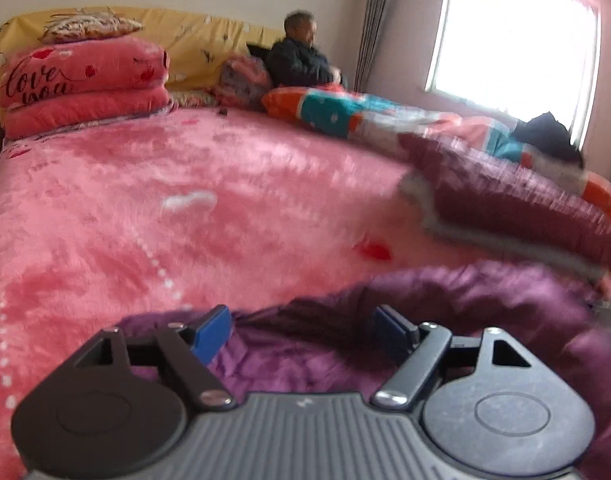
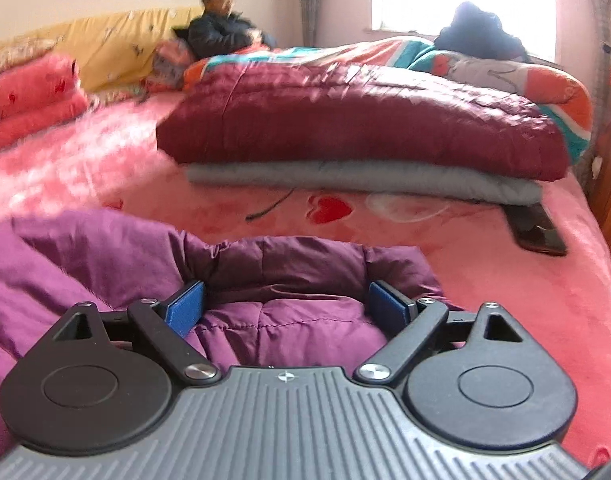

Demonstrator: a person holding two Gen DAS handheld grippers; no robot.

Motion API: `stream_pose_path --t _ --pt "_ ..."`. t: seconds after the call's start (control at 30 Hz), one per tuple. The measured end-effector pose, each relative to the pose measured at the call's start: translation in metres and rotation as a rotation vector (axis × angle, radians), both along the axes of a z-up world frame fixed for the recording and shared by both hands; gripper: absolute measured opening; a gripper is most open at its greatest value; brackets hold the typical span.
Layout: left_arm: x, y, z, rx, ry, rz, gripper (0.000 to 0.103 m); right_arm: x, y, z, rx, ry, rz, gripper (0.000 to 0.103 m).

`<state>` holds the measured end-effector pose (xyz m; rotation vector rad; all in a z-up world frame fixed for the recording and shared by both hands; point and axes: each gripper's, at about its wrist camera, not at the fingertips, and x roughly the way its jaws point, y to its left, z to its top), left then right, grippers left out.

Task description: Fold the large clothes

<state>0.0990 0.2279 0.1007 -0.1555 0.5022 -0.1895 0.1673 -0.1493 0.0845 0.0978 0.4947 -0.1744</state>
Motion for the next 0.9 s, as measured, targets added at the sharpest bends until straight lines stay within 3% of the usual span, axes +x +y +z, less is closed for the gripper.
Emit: stream_pose_path --t 0.17,0.27,0.4,0.57,0.73,0.9 --pt "-0.025 -0.031 0.043 -0.014 -0.075 -0.034 0.085 -0.036 -0.024 0.023 0.147 -0.056 -0.029 0.103" --pt "-0.022 -0.067 0.052 -0.034 -0.043 -0.056 0.089 -0.039 -0.031 0.029 0.153 -0.009 -0.036 0.103" --pt "-0.015 -0.119 0.043 -0.011 0.0 -0.05 0.089 -0.042 -0.03 0.03 0.058 0.031 -0.044 0.103" --pt "-0.007 -0.162 0.022 0.059 0.039 0.015 0.089 -0.047 -0.041 0.022 0.056 0.05 -0.026 0.103" --pt "0.001 -0.167 0.0 0.109 0.079 0.073 0.092 -0.043 -0.041 0.008 0.028 0.082 -0.009 0.103" --pt "0.005 -0.17 -0.018 0.119 0.079 0.088 0.098 -0.036 -0.051 -0.001 0.102 0.094 -0.009 0.103"
